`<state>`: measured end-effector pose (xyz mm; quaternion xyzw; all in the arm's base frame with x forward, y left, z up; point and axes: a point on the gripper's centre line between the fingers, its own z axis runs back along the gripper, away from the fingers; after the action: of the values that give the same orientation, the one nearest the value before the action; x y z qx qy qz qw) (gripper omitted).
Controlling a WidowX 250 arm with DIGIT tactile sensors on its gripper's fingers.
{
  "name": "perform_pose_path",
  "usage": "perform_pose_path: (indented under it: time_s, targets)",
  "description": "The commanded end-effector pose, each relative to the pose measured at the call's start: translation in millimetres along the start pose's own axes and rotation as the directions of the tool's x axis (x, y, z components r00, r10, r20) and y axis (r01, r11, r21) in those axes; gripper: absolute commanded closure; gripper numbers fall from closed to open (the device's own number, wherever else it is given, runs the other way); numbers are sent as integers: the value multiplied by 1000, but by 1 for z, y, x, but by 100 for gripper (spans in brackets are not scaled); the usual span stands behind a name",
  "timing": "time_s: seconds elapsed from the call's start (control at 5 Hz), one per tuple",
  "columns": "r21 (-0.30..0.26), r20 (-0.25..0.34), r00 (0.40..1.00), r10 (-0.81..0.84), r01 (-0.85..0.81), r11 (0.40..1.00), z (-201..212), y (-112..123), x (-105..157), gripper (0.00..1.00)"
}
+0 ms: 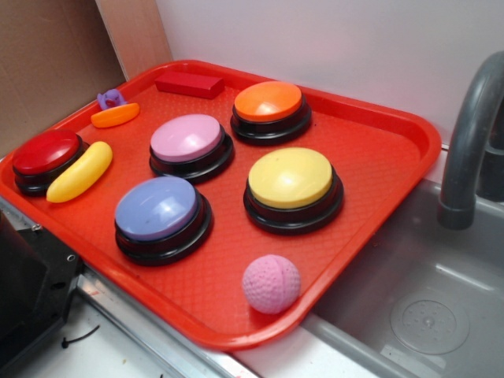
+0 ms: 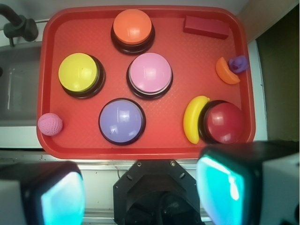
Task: Push the purple button.
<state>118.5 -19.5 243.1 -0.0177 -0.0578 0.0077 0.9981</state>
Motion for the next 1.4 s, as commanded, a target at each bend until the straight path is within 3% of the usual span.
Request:
perform_pose_path:
  time_s: [0.0, 0.2, 0.4, 0.6, 0.8, 1.0, 1.2]
  targets:
    - [0, 0, 1000, 0, 0, 1000, 0, 0, 0, 0]
    - [-2, -51, 972, -231, 231, 973, -54, -28, 20, 0]
    - [-34, -37, 918, -394, 393, 919, -103, -59, 22, 0]
    - [-93, -69, 891, -448, 442, 892, -144, -71, 12, 0]
    - [-113, -76, 903, -423, 413, 904, -158, -62, 3, 0]
    - [-112, -131, 917, -377, 364, 925, -175, -62, -2, 0]
    - [-112, -131, 917, -377, 364, 925, -175, -62, -2, 0]
